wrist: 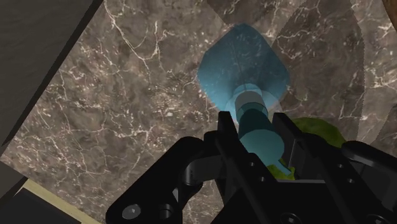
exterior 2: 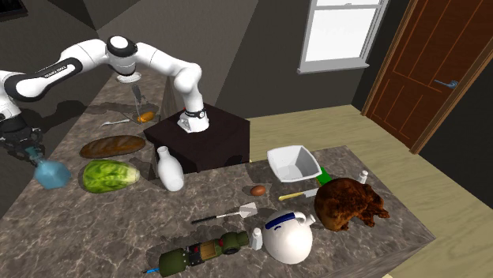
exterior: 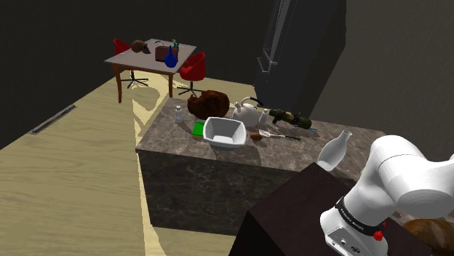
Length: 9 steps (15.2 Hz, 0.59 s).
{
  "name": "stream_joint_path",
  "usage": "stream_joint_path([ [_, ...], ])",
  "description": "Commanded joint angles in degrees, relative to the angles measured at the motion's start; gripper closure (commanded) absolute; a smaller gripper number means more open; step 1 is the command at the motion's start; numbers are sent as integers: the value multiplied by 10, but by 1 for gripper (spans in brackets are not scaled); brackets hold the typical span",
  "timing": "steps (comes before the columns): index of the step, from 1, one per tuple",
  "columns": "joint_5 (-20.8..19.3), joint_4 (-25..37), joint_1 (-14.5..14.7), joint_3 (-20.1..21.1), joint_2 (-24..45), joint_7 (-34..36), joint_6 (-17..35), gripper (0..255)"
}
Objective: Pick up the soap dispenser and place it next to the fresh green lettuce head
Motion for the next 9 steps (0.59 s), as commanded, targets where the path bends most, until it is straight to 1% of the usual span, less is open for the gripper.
stream_joint_path([
  [1, -5, -4, 0, -5, -7, 1, 10, 255],
  [6, -16, -16, 0, -16, -23, 4, 34, 255],
  [9, -16, -16, 0, -16, -23, 4, 34, 255],
])
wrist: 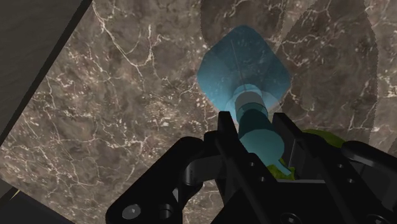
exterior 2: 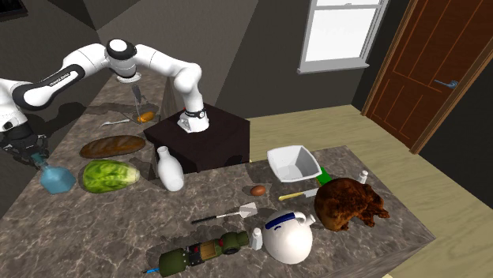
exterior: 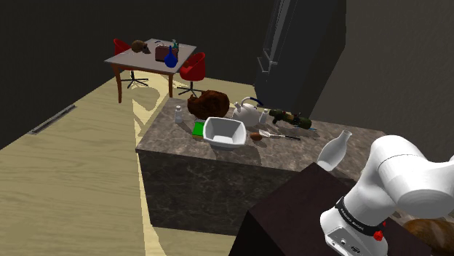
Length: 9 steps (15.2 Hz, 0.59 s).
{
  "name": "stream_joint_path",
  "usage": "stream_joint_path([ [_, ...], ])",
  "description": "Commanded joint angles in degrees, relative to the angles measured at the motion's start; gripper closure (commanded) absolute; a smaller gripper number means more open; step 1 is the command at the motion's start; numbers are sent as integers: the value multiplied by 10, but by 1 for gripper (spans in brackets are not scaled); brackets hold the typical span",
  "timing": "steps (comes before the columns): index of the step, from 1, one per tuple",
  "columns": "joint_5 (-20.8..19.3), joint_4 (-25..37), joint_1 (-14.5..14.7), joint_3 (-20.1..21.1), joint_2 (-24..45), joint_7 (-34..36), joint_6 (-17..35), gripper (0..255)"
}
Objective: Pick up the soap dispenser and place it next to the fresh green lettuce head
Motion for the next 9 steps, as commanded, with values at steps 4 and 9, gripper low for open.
stream_joint_path([
  [4, 0, 0, 0, 0, 0, 0, 1, 255],
  [9, 0, -1, 0, 0, 0, 0, 1, 0],
])
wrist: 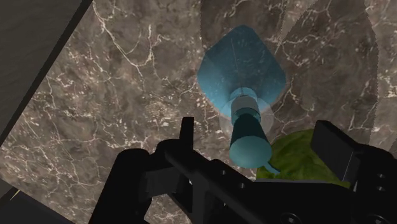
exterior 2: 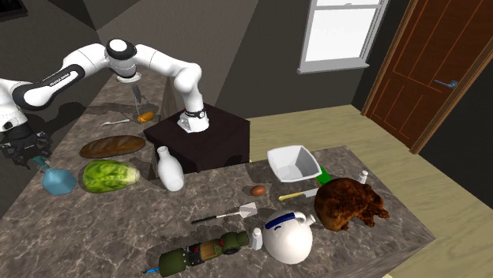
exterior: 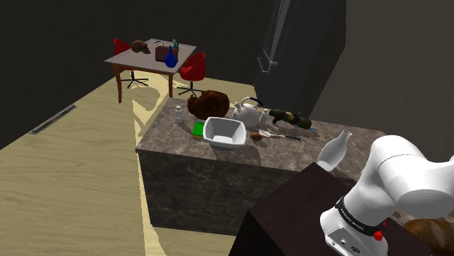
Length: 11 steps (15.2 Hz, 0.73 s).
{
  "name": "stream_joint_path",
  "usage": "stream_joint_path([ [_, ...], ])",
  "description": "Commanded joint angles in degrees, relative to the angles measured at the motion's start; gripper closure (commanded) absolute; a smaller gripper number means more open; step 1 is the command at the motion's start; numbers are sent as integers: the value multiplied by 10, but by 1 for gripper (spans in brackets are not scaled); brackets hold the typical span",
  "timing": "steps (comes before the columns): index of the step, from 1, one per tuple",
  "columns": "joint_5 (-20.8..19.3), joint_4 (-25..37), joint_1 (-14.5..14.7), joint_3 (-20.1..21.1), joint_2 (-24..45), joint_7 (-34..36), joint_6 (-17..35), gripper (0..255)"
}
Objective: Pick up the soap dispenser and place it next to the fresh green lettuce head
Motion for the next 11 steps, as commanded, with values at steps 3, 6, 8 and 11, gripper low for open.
stream_joint_path([
  [3, 6, 3, -3, 6, 9, -3, -11, 0],
  [6, 21, 15, -10, 23, 32, -10, -44, 0],
  [8, 21, 15, -10, 23, 32, -10, -44, 0],
  [11, 21, 15, -10, 23, 32, -10, -44, 0],
])
